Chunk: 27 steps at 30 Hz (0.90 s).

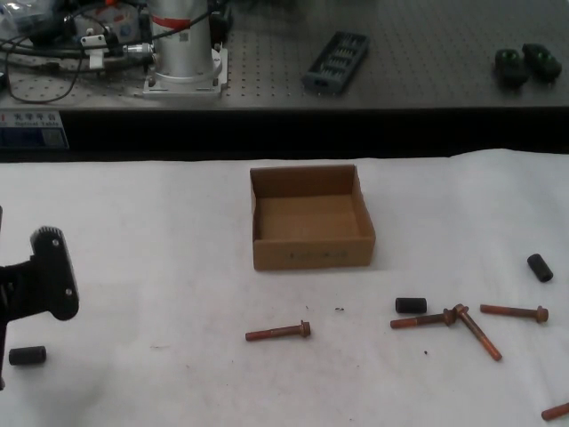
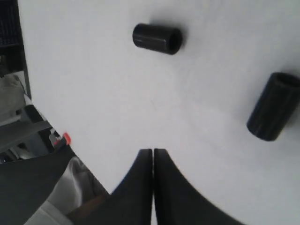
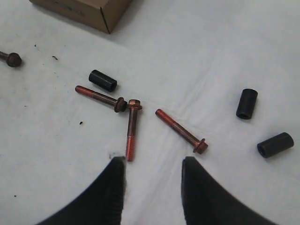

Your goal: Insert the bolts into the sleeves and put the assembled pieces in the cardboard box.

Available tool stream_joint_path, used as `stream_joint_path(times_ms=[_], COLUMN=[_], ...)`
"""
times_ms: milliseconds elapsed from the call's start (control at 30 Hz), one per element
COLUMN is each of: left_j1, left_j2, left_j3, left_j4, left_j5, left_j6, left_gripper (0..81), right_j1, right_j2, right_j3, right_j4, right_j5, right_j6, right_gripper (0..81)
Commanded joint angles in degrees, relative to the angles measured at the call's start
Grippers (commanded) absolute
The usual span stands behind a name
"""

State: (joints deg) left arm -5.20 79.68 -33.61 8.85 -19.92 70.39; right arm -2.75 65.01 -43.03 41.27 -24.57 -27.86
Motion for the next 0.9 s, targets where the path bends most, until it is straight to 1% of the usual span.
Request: stream_joint_path(times_ms=[0, 67, 133, 200, 267, 400, 433, 500, 533, 600, 633, 667, 733, 867], left_j1=[-0.22, -0.22, -0.22, -0.22, -0.22, -0.22, -0.22, -0.22, -0.22, -0.22, -0.22, -0.22, -0.22, -0.22], left_j2=[-0.04, -0.04, -0.04, -0.04, -0.04, -0.04, -0.04, -0.04, -0.04, -0.04, -0.04, -0.04, -0.04, -0.04], left_j3=[-0.67, -0.67, -0.67, -0.67, -0.67, -0.67, -0.67, -0.67, -0.67, -0.67, -0.67, -0.67, -1.29, -3.39], left_j4=[-1.44, -1.27, -1.1, 0.07, 1.4, 1.8, 1.8, 1.8, 1.8, 1.8, 1.91, 2.45, 5.15, 12.28], left_j5=[1.21, 1.32, 1.35, 1.76, 3.69, 8.75, 9.23, 10.31, 10.47, 10.81, 10.81, 10.81, 11.35, 15.74], left_j6=[-1.45, -6.48, -7.47, -4.95, -0.93, 0.12, 0.77, 0.78, 0.78, 0.59, 0.25, 0.38, 0.51, 0.46], left_gripper=[0.6, 0.6, 0.6, 0.6, 0.6, 1.3, 3.2, 10.6, 17.1, 32.8, 38.2, 41.7, 41.9, 41.9], right_j1=[0.26, 0.26, 0.26, 0.26, 0.26, 0.26, 0.26, 0.26, 0.26, 0.26, 0.26, 0.26, 0.26, 0.26], right_j2=[0.21, 0.21, 0.21, 0.21, 0.21, 0.21, 0.21, 0.21, 0.21, 0.21, 0.21, 0.21, 0.21, 0.21], right_j3=[-0.6, -0.49, -0.5, -0.5, -0.5, -0.5, -0.5, -0.5, -0.5, -0.5, -0.5, -0.5, -0.5, -0.5], right_j4=[-0.51, -0.9, -1.17, -1.38, -1.48, -1.35, -1.34, -1.35, -1.35, -1.57, -1.71, -1.72, -1.97, -2.2], right_j5=[-0.31, -0.31, -0.31, -0.31, -0.31, -0.31, -0.31, -0.12, 0.19, 0.82, 1.0, 1.19, 2.1, 2.17], right_j6=[-0.42, -0.42, -0.42, -0.42, -0.42, -0.42, -0.42, -0.42, -0.42, -0.42, -0.42, -0.42, -0.42, -0.42], right_gripper=[29.8, 29.8, 29.8, 29.8, 29.8, 29.8, 29.8, 29.8, 29.8, 29.8, 29.8, 29.8, 29.8, 29.8])
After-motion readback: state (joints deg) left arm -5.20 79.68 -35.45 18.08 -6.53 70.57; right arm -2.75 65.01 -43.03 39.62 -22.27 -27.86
